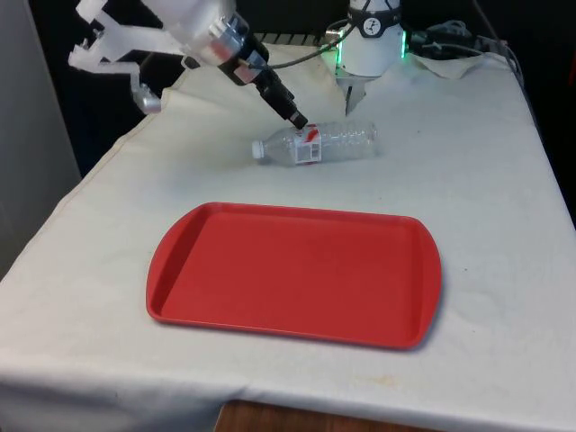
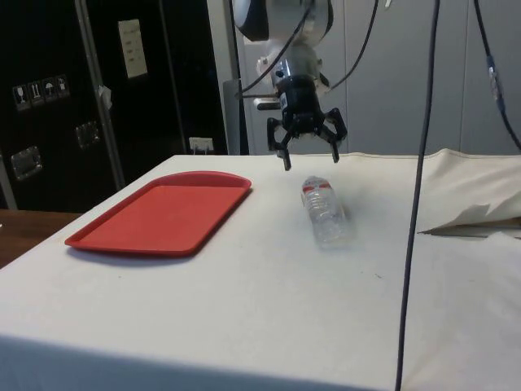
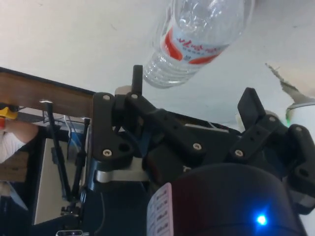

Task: Place the bottle upright on the tray.

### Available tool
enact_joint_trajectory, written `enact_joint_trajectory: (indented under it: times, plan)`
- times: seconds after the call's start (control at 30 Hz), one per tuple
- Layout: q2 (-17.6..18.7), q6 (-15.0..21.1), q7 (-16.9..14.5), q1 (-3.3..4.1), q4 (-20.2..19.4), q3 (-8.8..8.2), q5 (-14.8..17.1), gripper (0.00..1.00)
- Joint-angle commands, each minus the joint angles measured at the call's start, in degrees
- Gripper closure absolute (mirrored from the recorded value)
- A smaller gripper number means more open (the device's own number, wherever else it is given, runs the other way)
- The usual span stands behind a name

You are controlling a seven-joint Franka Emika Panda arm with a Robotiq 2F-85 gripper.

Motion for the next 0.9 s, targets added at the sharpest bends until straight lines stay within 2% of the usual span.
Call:
enact_joint_trajectory:
  times: [0.0, 0.1, 0.13, 0.17, 0.23, 0.4, 0.43, 0.47, 0.7, 0.73, 0.77, 0.87]
  plan:
    - [1.0, -0.9, -0.5, -0.57, 0.6, 0.29, 0.7, 0.0]
    - [2.3, -1.4, -1.1, -0.74, 1.3, 0.17, 1.4, 0.0]
    - [1.8, -0.6, -0.7, -0.17, 0.9, -0.17, 1.0, 0.0]
    - [2.7, -1.6, -1.3, -0.8, 1.5, 0.11, 1.6, 0.0]
    - [4.0, -2.3, -1.9, -0.92, 2.2, -0.11, 2.3, 0.0]
    - [5.7, -2.9, -3.0, -0.63, 3.0, -0.92, 3.2, 0.0]
    - [5.7, -2.6, -2.9, -0.34, 2.9, -1.09, 2.9, 0.0]
    - [6.0, -2.8, -3.1, -0.63, 3.0, -0.86, 3.2, 0.0]
    - [8.1, -3.0, -4.1, -0.86, 3.3, -0.69, 4.0, 0.0]
    - [7.4, -2.6, -3.7, -0.34, 2.9, -1.09, 3.5, 0.0]
    - [8.4, -3.2, -4.2, -0.86, 3.4, -0.69, 4.1, 0.0]
    - [9.4, -3.7, -4.7, -0.92, 3.7, -0.69, 4.6, 0.0]
